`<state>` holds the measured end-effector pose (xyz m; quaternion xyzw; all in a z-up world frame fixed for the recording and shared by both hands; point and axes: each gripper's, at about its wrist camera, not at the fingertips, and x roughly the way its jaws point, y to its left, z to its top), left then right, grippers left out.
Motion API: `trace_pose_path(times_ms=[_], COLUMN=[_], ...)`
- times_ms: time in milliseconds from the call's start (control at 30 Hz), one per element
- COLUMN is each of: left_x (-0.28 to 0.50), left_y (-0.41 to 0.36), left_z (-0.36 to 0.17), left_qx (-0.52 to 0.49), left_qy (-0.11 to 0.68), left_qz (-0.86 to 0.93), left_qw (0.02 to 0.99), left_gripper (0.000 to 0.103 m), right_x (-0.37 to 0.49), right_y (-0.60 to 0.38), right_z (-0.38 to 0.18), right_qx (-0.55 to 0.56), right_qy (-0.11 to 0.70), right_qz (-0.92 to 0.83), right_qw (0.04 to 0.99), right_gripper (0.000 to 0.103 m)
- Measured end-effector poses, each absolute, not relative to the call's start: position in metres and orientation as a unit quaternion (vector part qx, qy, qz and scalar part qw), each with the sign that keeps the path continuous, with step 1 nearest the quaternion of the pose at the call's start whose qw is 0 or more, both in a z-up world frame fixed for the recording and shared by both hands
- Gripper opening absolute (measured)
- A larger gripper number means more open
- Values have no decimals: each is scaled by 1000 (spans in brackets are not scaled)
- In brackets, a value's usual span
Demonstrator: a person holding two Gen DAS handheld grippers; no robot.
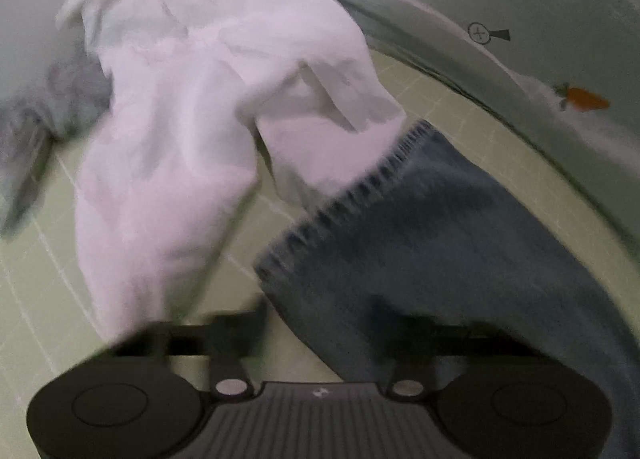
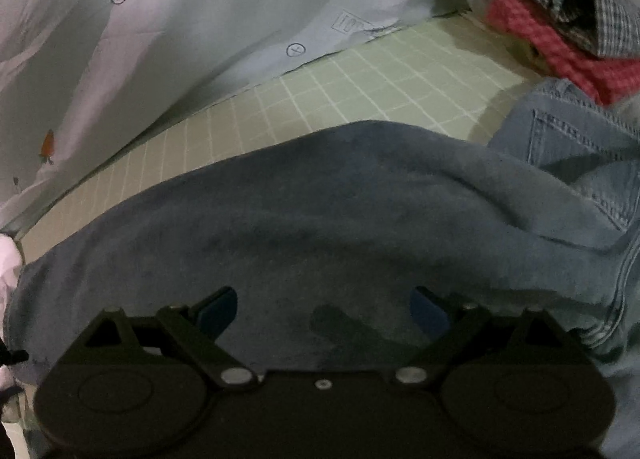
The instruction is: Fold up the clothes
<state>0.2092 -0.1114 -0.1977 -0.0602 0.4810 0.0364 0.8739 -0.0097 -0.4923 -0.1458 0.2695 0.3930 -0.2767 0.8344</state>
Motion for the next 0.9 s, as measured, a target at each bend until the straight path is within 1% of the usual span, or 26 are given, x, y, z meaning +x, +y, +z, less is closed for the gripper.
trace_pose_path(times_ms=[33,133,233,400,467,600,700,767,900], left_x=[209,203,191,164,155,145,146,148,152], left_y=[-111,-99,-78,-21,-16,-14,-15,-17,-18], left_z=[-197,-192,-189,-194,-191,-190,-188,-187,-188], left_qx=[-51,-57,-42,-102,-95,-89,-89,-88,-87], left_qy=[481,475,474,491,494,500,504,506,508], left_qz=[34,36,73,107,114,122,127,133,142], left_qw=[874,877,877,859,857,853,850,848,845], left_gripper=[2,2,2,3,3,3,3,3,3], right_x=[-9,-6,-7,-13,-17,-18,-9,2,25], right_y=[-492,-490,-491,-501,-508,-553,-596,-622,-656], right_z=[-145,-142,-141,-132,-126,-118,-122,-132,-159], right_qx=[265,253,256,255,253,249,259,264,252], right_qy=[394,397,395,370,355,321,308,316,361], right_qz=[-276,-276,-278,-288,-296,-350,-393,-407,-458], right_qw=[835,838,838,846,850,844,827,816,772], right_gripper=[94,94,94,94,94,94,94,94,94])
